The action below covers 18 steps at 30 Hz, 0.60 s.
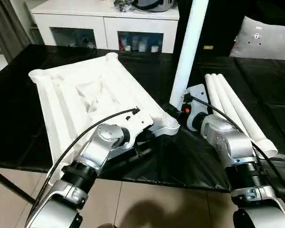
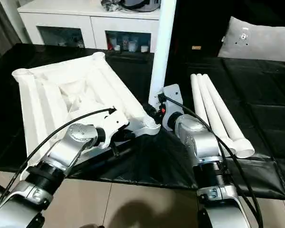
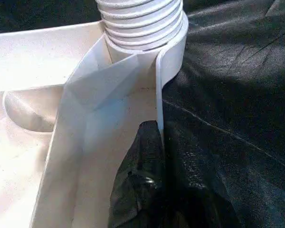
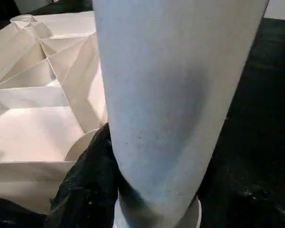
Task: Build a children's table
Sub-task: Insert table leg to table base
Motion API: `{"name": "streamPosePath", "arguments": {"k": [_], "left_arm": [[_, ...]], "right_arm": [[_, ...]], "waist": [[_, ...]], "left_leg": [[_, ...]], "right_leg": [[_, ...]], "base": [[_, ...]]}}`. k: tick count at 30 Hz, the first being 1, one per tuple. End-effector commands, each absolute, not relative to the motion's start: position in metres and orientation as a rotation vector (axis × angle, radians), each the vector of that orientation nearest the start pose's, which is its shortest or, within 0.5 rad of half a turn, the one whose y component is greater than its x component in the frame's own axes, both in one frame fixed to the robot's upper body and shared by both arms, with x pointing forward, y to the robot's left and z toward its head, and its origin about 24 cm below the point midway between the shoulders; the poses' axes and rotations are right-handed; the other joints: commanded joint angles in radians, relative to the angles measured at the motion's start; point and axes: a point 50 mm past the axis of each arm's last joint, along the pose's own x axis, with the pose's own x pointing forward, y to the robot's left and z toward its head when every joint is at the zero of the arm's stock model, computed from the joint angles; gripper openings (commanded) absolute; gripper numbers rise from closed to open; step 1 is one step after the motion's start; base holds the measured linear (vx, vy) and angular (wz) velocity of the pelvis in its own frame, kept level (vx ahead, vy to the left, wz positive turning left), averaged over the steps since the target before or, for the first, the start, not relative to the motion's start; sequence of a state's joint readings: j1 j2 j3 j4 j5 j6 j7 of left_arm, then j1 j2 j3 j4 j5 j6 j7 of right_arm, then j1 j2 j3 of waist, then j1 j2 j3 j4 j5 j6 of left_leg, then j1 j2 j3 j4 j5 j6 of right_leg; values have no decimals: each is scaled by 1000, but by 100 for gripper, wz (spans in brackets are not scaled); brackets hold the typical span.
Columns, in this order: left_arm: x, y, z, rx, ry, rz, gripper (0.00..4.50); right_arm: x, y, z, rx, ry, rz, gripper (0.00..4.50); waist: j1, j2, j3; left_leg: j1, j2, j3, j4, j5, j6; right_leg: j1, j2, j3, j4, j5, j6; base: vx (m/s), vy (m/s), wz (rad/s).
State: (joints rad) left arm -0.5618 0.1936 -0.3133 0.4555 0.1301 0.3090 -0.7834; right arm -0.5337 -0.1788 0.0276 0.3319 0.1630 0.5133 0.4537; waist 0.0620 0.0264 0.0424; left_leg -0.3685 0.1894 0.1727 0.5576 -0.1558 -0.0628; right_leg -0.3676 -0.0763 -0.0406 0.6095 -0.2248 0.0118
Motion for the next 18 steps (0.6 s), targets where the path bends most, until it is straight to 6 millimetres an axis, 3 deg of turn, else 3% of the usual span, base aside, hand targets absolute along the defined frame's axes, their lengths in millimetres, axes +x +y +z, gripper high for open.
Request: {"name": "streamPosePath", "arguments": {"k": [1,3,7,11,15,18], "left_arm": [[325,77,68,457,295,-1026,0],[326,80,68,471,290,-1029,0],[326,84,66,483,300,-1028,0],[326,89,64,497,314,-1031,0],[326,94,63,523,319,-1049,0],[324,99,61,547,323,-1093,0]], "right_arm": [[319,-132,25,40,573,526,263],[315,-133,24,40,571,541,282],[314,-134,24,37,567,547,319],[312,-138,25,31,549,560,352],[309,-143,30,12,502,618,394],[306,-153,37,-12,445,664,413]], "waist": [[1,3,-44],[3,-1,-50],[5,5,-52],[4,4,-52],[6,13,-55],[9,13,-62]], "left_leg": [[14,35,-15,-72,-352,-38],[7,36,-14,-70,-303,-33],[6,34,-11,-64,-258,-21],[4,34,-11,-63,-264,-22],[2,34,-10,-59,-230,-10],[-2,32,-11,-49,-163,10]], "right_leg": [[11,-59,40,-99,-279,-158],[19,-59,40,-90,-197,-167],[22,-57,37,-82,-107,-191],[25,-58,36,-81,-105,-199],[26,-57,35,-76,-49,-208],[32,-53,32,-62,95,-223]], "base": [[0,0,0],[0,0,0],[0,0,0],[0,0,0],[0,0,0],[0,0,0]]}}
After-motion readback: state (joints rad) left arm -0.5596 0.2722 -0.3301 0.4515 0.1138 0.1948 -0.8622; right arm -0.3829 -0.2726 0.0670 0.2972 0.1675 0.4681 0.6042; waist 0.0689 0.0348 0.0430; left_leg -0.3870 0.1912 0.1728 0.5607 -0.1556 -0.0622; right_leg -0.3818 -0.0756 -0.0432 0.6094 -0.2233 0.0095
